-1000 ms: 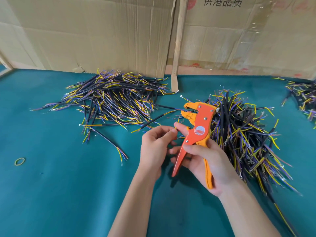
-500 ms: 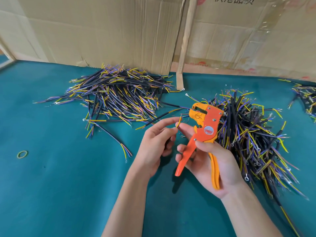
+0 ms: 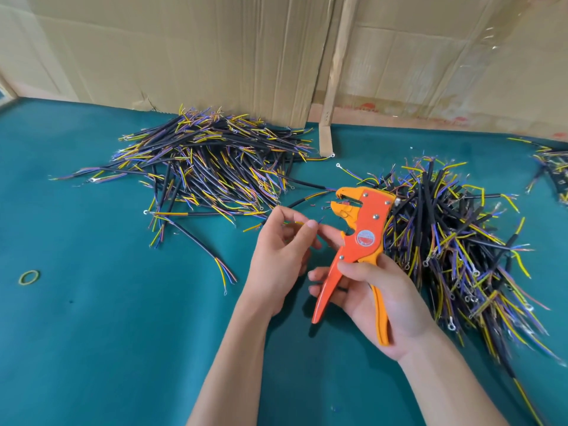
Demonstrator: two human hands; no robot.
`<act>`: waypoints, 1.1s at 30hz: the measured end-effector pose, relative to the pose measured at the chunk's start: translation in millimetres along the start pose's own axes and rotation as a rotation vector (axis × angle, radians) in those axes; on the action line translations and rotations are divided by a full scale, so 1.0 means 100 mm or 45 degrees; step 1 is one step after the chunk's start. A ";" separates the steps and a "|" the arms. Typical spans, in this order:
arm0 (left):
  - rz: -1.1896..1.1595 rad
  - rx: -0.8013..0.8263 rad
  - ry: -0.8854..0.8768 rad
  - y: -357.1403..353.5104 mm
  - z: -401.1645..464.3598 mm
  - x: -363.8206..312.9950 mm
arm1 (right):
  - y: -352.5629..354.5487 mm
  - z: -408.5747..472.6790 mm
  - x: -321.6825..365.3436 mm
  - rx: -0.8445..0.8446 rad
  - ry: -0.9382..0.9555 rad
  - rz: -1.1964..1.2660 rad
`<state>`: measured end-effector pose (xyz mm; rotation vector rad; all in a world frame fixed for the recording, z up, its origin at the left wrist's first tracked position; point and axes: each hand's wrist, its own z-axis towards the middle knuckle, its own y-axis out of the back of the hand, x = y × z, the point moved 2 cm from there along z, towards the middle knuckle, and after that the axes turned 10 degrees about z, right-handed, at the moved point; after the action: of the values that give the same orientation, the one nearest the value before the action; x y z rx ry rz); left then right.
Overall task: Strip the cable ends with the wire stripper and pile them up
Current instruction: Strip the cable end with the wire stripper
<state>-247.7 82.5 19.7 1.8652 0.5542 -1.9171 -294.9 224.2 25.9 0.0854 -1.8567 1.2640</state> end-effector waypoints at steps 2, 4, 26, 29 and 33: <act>0.064 -0.079 -0.026 -0.01 0.01 0.02 | 0.00 0.00 0.00 -0.007 0.003 0.006; 0.036 -0.143 -0.014 0.00 0.03 0.05 | 0.02 0.00 0.00 -0.021 0.006 -0.022; 0.130 -0.284 -0.206 0.01 0.02 -0.05 | 0.00 -0.13 0.11 0.003 -0.337 -0.177; 0.155 -0.266 -0.170 0.01 0.02 -0.06 | 0.00 -0.13 0.13 -0.009 -0.337 -0.187; 0.158 -0.185 -0.128 0.02 0.03 -0.06 | -0.01 -0.15 0.16 -0.002 -0.344 -0.195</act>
<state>-248.3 79.1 25.9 1.6636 0.5188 -1.8276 -295.3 241.6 39.0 0.4076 -2.0365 1.1900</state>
